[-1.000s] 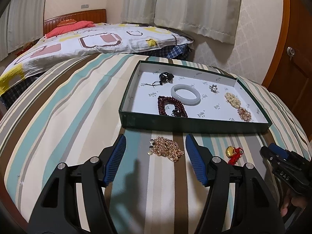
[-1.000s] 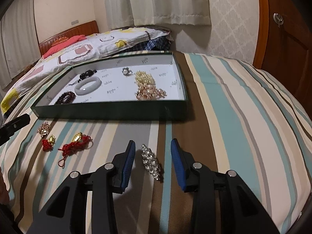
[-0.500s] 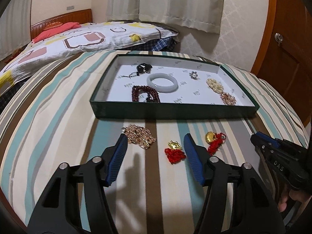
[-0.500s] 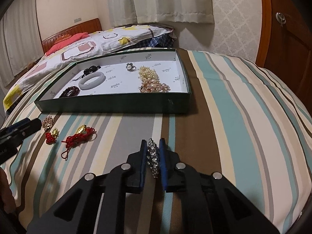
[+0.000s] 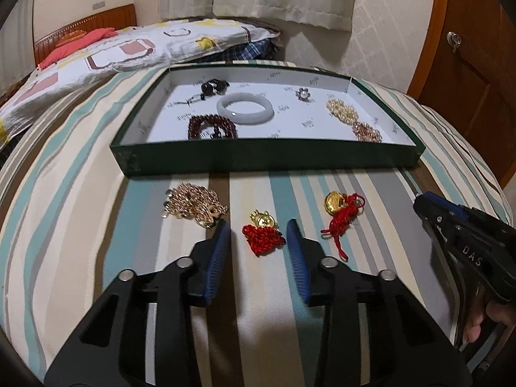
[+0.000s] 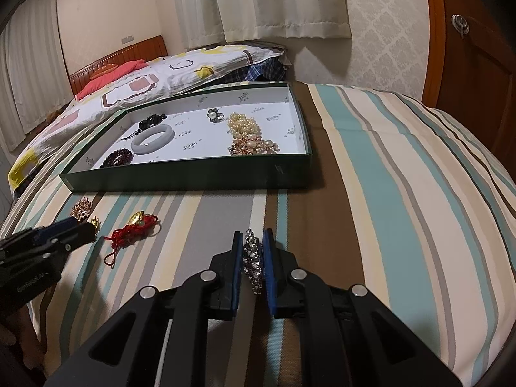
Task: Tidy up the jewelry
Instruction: 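Grasp the rhinestone brooch with the right tool while the left tool grasps the red knot charm, then carry the red knot charm into the box with the left tool while the right tool carries the brooch in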
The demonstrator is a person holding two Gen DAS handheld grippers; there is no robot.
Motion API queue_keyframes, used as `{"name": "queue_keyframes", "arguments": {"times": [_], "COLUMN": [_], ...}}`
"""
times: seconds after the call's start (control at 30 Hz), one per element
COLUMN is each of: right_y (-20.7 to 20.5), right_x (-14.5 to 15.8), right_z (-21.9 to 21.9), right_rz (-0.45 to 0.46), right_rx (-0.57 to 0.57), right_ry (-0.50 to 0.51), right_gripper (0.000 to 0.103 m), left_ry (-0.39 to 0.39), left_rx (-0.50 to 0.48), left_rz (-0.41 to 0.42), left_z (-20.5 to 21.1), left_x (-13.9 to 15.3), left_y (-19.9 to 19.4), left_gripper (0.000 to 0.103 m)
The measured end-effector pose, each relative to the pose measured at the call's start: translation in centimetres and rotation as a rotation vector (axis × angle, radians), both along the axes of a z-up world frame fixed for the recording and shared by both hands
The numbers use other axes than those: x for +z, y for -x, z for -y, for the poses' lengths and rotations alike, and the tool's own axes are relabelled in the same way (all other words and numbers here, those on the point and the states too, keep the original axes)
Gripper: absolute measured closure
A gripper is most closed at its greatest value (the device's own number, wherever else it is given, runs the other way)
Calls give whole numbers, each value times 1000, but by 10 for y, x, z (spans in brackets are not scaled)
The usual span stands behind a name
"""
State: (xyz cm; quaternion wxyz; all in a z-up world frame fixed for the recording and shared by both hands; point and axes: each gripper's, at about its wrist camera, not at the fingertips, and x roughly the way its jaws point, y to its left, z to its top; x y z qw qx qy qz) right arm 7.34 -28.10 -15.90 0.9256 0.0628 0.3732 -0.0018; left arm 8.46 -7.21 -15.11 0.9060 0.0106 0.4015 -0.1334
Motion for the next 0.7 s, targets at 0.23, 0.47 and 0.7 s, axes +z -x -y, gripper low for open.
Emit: {"name": "queue_keyframes", "arguments": {"times": [0.23,0.47,0.7], "right_y": [0,0,0], "right_x": [0,0,4], "right_z": [0,0,-3], "right_rz": [0,4,15], "right_rx": [0,0,4], "right_ry": [2,1,-5], "right_gripper": [90,90,90], "left_ry": [6,20,20], "left_rx": [-25,-28,-30], "left_rz": [0,17,58], "left_z": [3,0,0], "left_x": [0,3,13], "left_y": [2,6,8], "left_gripper": [86,88,88]}}
